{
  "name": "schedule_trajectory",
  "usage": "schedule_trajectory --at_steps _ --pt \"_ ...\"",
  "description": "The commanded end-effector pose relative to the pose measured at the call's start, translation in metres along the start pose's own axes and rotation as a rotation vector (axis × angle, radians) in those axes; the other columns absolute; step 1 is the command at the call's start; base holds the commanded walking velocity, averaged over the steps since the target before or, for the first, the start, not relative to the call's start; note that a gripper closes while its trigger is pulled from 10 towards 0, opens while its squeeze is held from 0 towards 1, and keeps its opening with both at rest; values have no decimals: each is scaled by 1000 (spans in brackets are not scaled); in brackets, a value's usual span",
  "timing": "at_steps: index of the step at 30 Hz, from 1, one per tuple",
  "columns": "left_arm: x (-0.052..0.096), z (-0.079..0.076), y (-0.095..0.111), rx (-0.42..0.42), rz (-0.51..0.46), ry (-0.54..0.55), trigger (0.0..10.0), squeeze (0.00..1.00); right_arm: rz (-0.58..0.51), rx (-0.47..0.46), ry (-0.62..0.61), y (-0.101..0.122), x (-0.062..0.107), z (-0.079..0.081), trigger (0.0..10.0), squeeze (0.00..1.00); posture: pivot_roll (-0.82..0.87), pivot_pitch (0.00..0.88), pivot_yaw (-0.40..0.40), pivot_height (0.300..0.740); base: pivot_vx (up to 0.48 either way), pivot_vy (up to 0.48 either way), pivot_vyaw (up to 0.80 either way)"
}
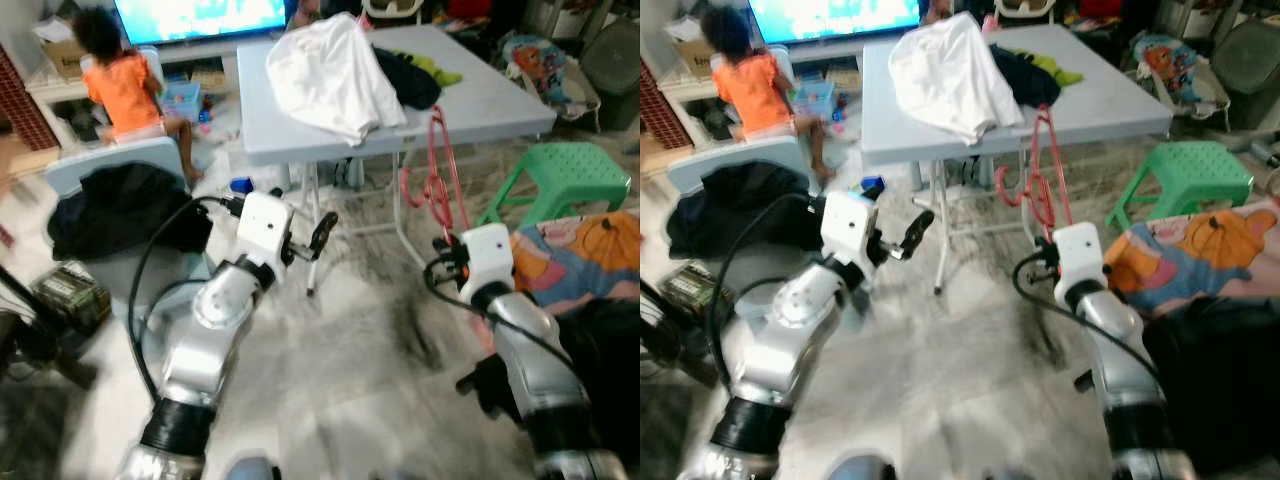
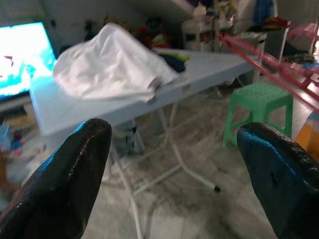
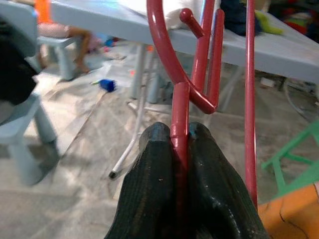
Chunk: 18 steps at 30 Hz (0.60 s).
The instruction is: Hang hanger
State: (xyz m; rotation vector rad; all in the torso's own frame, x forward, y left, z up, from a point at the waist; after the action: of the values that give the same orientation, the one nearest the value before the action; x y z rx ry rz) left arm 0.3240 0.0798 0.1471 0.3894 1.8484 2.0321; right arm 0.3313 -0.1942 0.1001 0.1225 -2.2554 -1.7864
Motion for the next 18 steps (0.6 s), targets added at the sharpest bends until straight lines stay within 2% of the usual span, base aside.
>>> schedule_trajectory --at_steps 1,6,11,18 --pt "-3 2 2 -2 -5 2 10000 0 -29 6 3 10 -3 -3 10000 0 -4 0 25 740 0 0 0" --pt "-4 2 1 7 -6 1 10000 0 -25 0 24 9 -1 1 10000 0 -5 0 26 740 0 422 0" --pt "-3 0 -5 3 10 -8 10000 0 -48 -9 137 12 2 20 10000 0 -6 0 24 740 0 480 0" --pt "-1 2 -9 -4 22 -7 10000 0 -32 18 215 10 9 23 10000 0 -9 0 24 740 0 480 0"
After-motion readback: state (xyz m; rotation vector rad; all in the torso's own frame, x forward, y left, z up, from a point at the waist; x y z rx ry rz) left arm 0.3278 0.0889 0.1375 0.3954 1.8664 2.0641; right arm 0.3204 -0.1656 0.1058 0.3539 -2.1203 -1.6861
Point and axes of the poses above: a point about 5 cm out from each wrist's last joint towards the gripper, its own x axis pointing back from the gripper into the wrist, its own y axis along the axis of the wrist's last joint, z = x × y, the point moved 3 cm from there along -x, pointing out of the wrist towards the gripper, and after that the axes turned 1 degree about x, right-handed, at the moved point
